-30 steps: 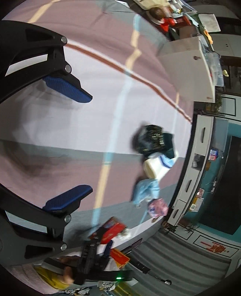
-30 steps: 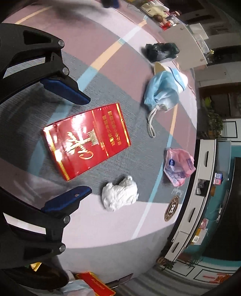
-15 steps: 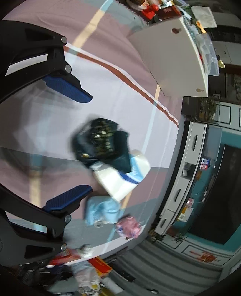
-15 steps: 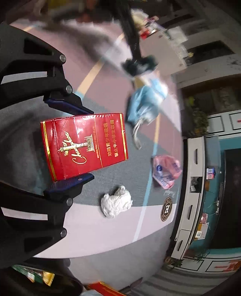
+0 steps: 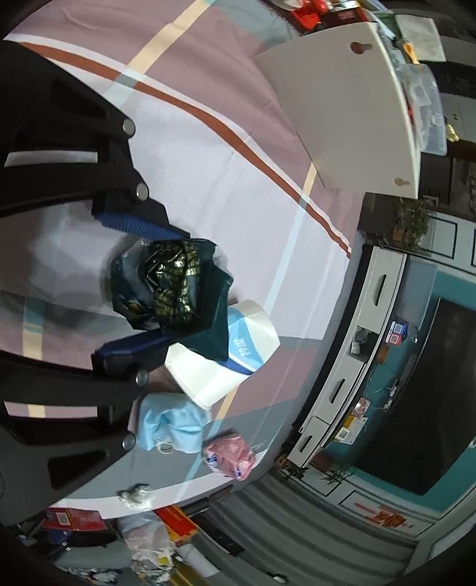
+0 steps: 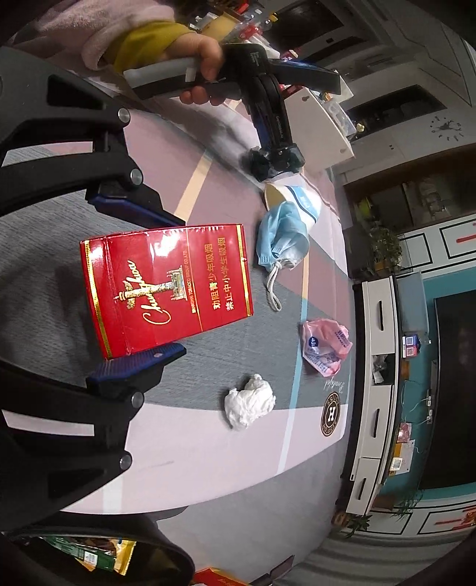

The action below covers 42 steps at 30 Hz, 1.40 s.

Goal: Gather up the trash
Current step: 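Grasp the red cigarette box with the right tool while the left tool grasps the dark green bag, then carry the red box and dark green bag over the black bin and open both tools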

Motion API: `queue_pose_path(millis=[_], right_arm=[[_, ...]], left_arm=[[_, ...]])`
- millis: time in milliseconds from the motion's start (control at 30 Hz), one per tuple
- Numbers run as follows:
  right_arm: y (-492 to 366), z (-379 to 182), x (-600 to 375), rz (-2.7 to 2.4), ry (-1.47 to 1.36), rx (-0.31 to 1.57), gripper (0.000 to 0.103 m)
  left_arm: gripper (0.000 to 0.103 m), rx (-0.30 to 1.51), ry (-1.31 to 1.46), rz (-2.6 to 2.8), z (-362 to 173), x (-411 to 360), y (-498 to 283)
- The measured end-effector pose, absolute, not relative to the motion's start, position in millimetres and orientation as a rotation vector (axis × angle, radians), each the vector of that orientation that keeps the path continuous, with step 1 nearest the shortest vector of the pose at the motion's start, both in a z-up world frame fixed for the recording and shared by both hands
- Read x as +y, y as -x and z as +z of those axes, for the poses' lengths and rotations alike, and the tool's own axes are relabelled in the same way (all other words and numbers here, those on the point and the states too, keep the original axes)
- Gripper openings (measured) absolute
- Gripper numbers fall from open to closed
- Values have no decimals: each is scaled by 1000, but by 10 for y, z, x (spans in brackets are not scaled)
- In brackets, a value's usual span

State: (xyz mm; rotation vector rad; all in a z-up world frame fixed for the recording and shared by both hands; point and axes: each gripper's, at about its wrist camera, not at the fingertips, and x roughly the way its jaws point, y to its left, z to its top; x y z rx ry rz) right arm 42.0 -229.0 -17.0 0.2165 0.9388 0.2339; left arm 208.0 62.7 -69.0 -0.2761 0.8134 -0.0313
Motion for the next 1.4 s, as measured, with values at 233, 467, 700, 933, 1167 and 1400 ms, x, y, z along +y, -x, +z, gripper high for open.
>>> queue_pose_path(millis=[233,467,700,933,1167,1400], right_arm=[[-202,-115,-2373,215,-264,932,62],[115,-61,-2514,162,-312,931,62],[439,52,-2721,107,-348,909,62],[750,180,-3050,18,-392,864,62],[1025,310,-3389,-71,-418,798,62],[1242,345,-3735,-154,-467,748,62]], left_arm=[[40,816,233,-79,-549,535,-1730],[41,836,230,-160,-343,365,-1170],[42,879,150,-229,-209,-33,-699],[42,868,82,-295,-33,-401,-448],[42,836,-1,-377,154,-892,-312],[42,805,-78,-472,271,-1428,-264]])
